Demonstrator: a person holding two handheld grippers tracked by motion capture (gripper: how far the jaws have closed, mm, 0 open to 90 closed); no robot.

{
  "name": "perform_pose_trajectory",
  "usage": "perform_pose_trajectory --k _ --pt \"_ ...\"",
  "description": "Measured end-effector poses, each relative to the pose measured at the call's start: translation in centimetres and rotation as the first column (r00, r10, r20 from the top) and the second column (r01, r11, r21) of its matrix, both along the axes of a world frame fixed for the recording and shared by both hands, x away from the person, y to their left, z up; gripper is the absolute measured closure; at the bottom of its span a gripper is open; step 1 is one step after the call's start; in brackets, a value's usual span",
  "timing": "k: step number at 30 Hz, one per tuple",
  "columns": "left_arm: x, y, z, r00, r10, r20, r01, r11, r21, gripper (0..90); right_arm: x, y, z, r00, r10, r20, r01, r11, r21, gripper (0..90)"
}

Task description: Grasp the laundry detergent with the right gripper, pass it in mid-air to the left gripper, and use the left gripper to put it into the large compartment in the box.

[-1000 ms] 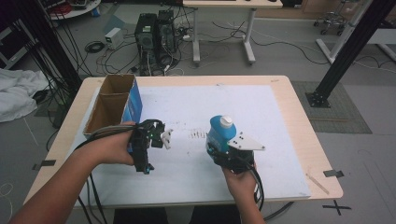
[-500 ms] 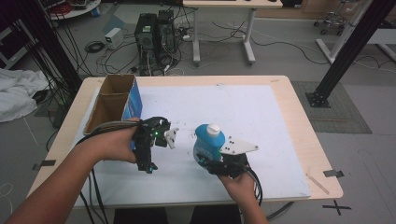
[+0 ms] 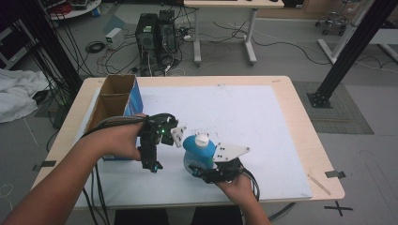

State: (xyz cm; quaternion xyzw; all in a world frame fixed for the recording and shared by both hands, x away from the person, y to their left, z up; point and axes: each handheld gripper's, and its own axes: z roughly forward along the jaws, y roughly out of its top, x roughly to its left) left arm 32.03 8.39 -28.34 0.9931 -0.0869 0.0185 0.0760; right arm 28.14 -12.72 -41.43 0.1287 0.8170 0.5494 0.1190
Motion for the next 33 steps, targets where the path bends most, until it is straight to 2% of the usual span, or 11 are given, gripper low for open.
perform_pose_trajectory --k 4,8,11,13,14,21,27,33 --pt "-0.1 -0.4 0.5 0.9999 -0.014 0.001 0.014 0.9999 0.000 1.8 0.1 0.6 -0.1 0.9973 0.072 -0.016 -0.072 0.997 0.002 44.0" --pt "-0.4 -0.9 1.0 0.9996 -0.027 -0.004 0.027 0.9996 -0.004 1.8 0.4 1.3 -0.2 0.9905 0.133 -0.036 -0.133 0.991 -0.003 44.1" --pt "-0.5 -1.2 1.3 0.9993 -0.038 -0.006 0.038 0.9993 -0.004 1.8 0.5 1.6 -0.2 0.9872 0.154 -0.041 -0.154 0.988 -0.006 44.1" --pt "-0.7 -1.4 1.5 0.9990 -0.044 -0.005 0.044 0.9990 -0.003 1.8 0.6 1.9 -0.2 0.9836 0.174 -0.048 -0.175 0.985 -0.008 44.0" --pt "-0.7 -1.5 1.6 0.9988 -0.049 -0.005 0.049 0.9988 -0.002 1.8 0.7 2.2 -0.1 0.9788 0.197 -0.055 -0.198 0.980 -0.011 44.0" --pt "-0.9 -2.4 1.5 0.9987 -0.048 -0.018 0.048 0.9989 0.005 1.7 1.0 3.2 -0.1 0.9704 0.231 -0.070 -0.233 0.972 -0.017 44.0" --pt "-0.9 -2.7 1.5 0.9989 -0.041 -0.025 0.041 0.9991 0.008 1.8 1.2 3.7 0.0 0.9689 0.238 -0.069 -0.239 0.971 -0.013 44.1" --pt "-0.9 -2.8 1.4 0.9997 -0.018 -0.014 0.018 0.9998 0.013 1.8 1.5 4.6 0.0 0.9671 0.246 -0.066 -0.248 0.969 -0.024 44.0"
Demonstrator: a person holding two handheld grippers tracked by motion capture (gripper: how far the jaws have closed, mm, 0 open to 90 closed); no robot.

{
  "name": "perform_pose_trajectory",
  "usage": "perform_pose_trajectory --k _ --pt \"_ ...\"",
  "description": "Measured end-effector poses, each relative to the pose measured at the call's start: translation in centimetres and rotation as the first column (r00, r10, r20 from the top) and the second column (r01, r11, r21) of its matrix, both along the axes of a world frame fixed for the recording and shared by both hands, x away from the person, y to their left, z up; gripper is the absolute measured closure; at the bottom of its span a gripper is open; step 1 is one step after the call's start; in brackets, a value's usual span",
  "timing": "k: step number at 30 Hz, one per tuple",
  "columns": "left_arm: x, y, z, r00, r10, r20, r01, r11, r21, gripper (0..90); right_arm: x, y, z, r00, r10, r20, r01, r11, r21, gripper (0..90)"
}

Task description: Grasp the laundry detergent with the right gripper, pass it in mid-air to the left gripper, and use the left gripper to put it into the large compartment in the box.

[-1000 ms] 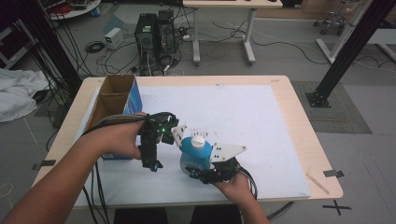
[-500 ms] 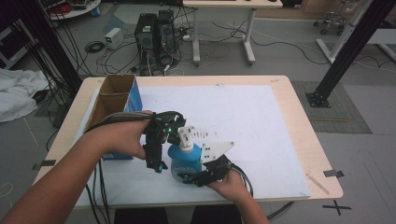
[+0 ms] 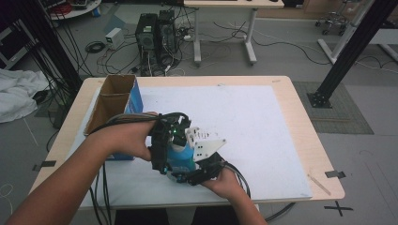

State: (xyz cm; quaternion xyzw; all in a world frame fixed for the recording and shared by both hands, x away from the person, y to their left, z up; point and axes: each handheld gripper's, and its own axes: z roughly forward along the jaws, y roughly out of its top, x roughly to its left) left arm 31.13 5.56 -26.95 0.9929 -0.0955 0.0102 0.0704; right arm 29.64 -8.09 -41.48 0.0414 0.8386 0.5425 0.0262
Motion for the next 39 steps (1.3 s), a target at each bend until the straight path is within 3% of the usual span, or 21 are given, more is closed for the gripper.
perform_pose_trajectory --k 10,16,39 --pt "0.21 -0.25 -0.39 0.9998 0.013 0.017 -0.013 0.9998 0.017 1.9 0.28 0.70 -0.15 1.0000 -0.009 -0.003 0.009 1.000 0.006 44.1" --pt "0.19 -0.45 -0.65 0.9999 0.009 0.003 -0.010 0.9993 0.035 6.8 0.28 1.01 -0.20 0.9999 -0.009 -0.011 0.009 1.000 0.011 44.1" --pt "-0.04 -0.61 -0.68 0.9997 -0.008 0.024 0.007 0.9987 0.051 17.0 0.31 1.13 -0.22 0.9997 -0.004 -0.023 0.004 1.000 0.013 44.2"
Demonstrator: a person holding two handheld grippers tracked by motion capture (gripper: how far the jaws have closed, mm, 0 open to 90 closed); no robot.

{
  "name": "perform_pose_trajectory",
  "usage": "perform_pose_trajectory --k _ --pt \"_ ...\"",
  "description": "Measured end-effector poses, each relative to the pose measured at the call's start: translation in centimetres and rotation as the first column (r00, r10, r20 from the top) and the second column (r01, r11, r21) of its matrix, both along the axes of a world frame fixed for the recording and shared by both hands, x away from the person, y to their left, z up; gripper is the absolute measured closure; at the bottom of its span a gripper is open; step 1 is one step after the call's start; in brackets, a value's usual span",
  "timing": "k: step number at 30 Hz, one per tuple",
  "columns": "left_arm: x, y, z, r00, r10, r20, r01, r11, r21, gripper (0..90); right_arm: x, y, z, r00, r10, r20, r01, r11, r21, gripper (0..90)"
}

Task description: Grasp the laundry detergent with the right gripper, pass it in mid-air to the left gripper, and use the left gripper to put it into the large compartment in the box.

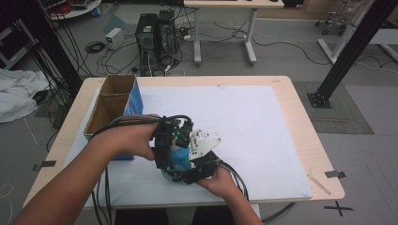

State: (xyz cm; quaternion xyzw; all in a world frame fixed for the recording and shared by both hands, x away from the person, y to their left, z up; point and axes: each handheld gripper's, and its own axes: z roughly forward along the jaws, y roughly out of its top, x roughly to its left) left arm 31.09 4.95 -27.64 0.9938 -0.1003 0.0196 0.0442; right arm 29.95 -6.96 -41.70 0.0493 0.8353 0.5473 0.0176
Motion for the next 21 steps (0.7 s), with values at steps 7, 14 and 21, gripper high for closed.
perform_pose_trajectory --k 7,14,21 --pt "-0.20 -0.08 0.07 0.9999 -0.014 0.005 0.014 0.9999 0.004 20.1 -0.12 0.10 0.01 1.0000 -0.002 0.000 0.002 1.000 -0.001 44.2" --pt "-0.33 -0.10 0.17 0.9999 -0.015 0.007 0.015 0.9999 0.004 22.2 -0.08 0.15 0.02 1.0000 0.000 0.000 0.000 1.000 -0.002 44.3" --pt "-0.26 -0.02 0.19 0.9999 -0.011 0.002 0.011 0.9999 0.010 27.0 -0.10 0.24 0.00 1.0000 0.000 -0.003 0.000 1.000 0.000 44.2"
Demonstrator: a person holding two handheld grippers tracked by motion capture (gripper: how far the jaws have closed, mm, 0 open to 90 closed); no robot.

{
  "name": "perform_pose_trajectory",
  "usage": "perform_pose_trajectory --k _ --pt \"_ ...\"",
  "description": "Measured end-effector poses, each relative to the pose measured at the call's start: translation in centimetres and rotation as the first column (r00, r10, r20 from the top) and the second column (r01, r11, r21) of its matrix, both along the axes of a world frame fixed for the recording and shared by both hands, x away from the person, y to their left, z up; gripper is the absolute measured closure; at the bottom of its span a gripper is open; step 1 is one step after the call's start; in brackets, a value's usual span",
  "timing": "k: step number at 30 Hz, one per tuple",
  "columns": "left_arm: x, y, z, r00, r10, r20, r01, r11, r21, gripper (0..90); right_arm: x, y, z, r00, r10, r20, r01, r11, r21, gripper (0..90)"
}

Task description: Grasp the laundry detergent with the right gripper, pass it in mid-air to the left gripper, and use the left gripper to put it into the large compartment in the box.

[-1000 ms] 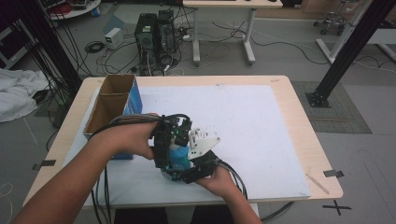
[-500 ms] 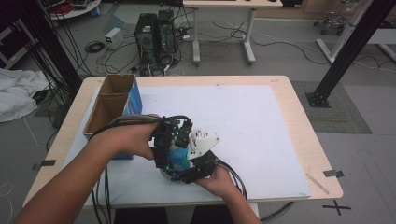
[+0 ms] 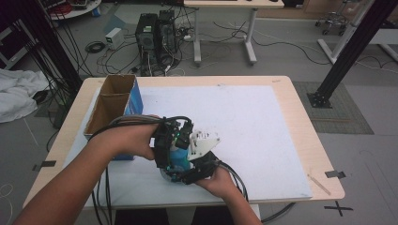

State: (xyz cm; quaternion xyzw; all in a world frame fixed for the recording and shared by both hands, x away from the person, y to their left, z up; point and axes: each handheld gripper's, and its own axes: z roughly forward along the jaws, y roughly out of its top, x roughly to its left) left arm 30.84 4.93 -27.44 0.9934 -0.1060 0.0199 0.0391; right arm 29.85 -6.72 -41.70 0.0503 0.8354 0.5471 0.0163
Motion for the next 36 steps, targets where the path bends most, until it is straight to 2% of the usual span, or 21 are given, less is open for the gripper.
perform_pose_trajectory --k 2,6,13,19,27,36 --pt "-0.1 0.0 0.0 1.0000 -0.005 -0.004 0.005 1.0000 0.004 28.0 0.0 0.0 0.0 1.0000 0.001 0.000 -0.001 1.000 -0.001 44.2" --pt "-0.3 -0.2 0.1 0.9998 -0.016 0.012 0.016 0.9999 0.004 28.0 0.0 0.0 0.1 1.0000 0.003 0.000 -0.003 1.000 -0.001 44.2" --pt "-0.4 -0.2 0.1 0.9997 -0.022 0.010 0.022 0.9997 0.013 33.2 -0.1 0.1 0.1 1.0000 0.006 0.003 -0.006 1.000 0.000 44.3" --pt "-0.4 -0.1 0.2 0.9998 -0.018 -0.010 0.018 0.9997 0.017 37.4 -0.2 0.2 0.2 0.9999 0.004 0.013 -0.004 1.000 0.004 44.3" --pt "-0.4 -0.1 0.4 0.9994 0.018 -0.030 -0.017 0.9996 0.021 38.7 -0.2 0.3 0.3 0.9998 0.016 0.009 -0.017 1.000 0.011 44.2" --pt "-0.7 -0.1 1.2 0.9995 0.027 -0.019 -0.026 0.9993 0.028 39.2 -0.4 0.2 0.8 0.9994 0.024 0.023 -0.024 0.999 0.028 43.2"
